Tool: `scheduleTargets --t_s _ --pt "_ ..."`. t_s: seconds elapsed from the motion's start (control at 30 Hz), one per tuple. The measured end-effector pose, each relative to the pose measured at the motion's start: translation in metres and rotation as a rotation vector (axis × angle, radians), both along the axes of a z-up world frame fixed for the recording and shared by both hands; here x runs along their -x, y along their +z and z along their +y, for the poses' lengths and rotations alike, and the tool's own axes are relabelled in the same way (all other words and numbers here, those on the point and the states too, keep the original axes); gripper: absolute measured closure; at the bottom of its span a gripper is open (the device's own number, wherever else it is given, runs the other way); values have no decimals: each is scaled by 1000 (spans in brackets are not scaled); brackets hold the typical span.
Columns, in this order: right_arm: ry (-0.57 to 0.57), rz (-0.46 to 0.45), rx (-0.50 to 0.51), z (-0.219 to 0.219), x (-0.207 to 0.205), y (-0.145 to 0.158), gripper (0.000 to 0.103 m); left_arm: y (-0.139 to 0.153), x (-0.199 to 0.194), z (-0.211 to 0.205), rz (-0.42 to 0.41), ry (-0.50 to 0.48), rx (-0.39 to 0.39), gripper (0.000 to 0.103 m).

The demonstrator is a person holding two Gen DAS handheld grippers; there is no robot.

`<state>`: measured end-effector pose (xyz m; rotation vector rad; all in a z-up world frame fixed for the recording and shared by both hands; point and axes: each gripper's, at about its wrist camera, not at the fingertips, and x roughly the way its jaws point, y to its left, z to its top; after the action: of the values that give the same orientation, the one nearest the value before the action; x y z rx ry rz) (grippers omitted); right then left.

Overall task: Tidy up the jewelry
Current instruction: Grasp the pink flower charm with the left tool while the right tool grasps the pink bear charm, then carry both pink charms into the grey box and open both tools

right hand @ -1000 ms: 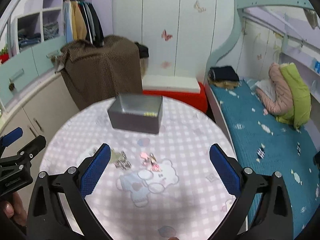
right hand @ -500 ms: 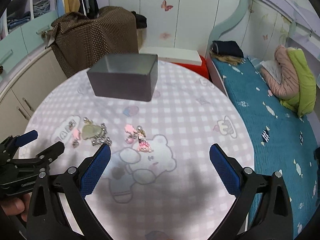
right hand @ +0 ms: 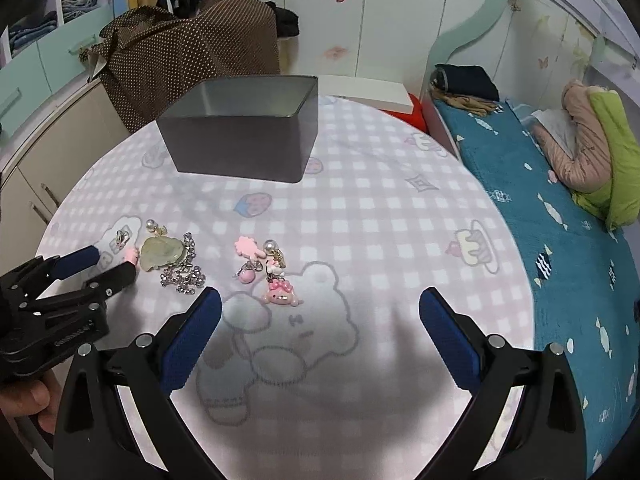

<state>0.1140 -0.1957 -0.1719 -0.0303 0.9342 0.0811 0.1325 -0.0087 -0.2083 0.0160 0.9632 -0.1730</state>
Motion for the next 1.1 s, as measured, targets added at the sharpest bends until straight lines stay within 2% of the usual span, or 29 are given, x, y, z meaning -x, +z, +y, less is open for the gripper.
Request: scheduleTargets --t_s 0.03,0.07,0.1,0.13,0.17,0.23,0.47,0.53,0.87,1.1 --pt "6 6 -4 0 -3 -4 11 0 0 -1 -3 -15 -7 65" --pt "9 11 -4 0 -5 -7 12 1 0 -1 -3 -24 -8 76" --pt "16 24 -3 0 -8 -12 18 1 -1 1 1 -32 2 86" --pt "20 32 3 0 -10 -15 27 1 -1 3 9 -37 16 92" --pt "26 40 8 1 -11 -18 30 1 -2 6 14 -42 32 92" --pt "39 52 12 3 -15 -24 44 2 -1 9 19 -44 48 92" --pt "93 35 1 10 -18 -25 64 3 7 10 24 -49 70 92" --pt "107 34 -1 11 -18 -25 81 5 9 10 22 -51 80 92" --pt "106 39 -96 0 -9 -17 82 20 17 16 -4 -53 114 92" --pt "116 -8 -135 1 -1 13 82 35 23 18 -31 -62 143 92"
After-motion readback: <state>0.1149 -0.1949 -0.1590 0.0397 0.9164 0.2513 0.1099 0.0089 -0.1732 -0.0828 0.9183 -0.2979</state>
